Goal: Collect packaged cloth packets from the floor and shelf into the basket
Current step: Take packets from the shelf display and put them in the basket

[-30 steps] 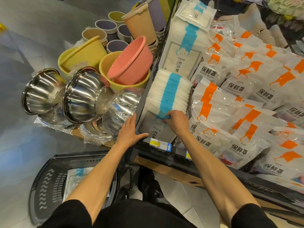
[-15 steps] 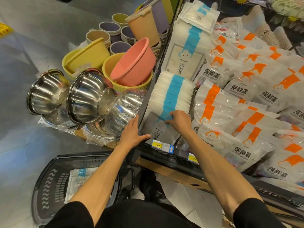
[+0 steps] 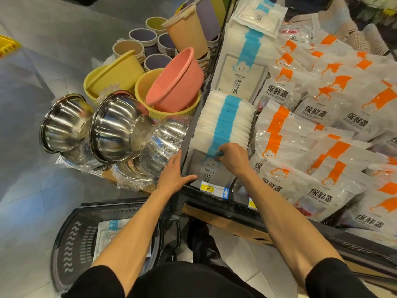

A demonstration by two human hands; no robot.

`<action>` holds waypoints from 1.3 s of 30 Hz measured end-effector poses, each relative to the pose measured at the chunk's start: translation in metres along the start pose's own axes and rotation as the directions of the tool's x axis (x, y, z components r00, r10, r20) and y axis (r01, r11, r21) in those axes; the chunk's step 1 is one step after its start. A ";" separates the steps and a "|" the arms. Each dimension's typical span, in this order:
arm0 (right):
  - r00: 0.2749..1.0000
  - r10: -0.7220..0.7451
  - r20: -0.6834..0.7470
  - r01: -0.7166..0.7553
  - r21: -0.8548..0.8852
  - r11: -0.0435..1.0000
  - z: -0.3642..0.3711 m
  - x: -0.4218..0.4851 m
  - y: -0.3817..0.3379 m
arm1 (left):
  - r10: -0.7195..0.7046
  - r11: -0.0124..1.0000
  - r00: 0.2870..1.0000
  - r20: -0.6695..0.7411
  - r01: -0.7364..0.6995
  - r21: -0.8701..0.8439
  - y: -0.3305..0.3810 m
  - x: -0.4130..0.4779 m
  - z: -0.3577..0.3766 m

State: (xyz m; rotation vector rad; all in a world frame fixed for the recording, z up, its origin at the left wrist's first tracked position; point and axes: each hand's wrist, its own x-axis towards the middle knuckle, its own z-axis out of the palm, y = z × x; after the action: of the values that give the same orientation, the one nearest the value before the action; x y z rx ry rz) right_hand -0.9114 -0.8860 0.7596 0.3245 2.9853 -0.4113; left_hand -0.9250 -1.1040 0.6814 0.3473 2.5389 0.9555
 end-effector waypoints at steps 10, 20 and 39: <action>0.996 -0.034 -0.086 0.032 -0.025 0.999 -0.004 -0.002 0.001 | -0.045 0.990 0.983 -0.176 0.020 -0.141 0.016 -0.012 -0.002; 0.962 -0.111 -0.248 0.069 -0.174 0.982 -0.018 -0.005 0.024 | -0.401 0.405 0.873 0.278 0.441 -0.801 0.071 0.008 0.020; 0.997 -0.082 0.008 0.082 -0.175 0.981 -0.025 0.022 0.032 | -0.498 -0.189 0.733 0.463 0.430 -0.883 0.109 0.044 0.065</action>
State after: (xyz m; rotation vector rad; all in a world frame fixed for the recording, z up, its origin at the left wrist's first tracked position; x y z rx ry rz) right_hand -0.9276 -0.8450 0.7727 0.1842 3.0133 -0.1532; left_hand -0.9248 -0.9712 0.6978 -1.0493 1.0450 2.0153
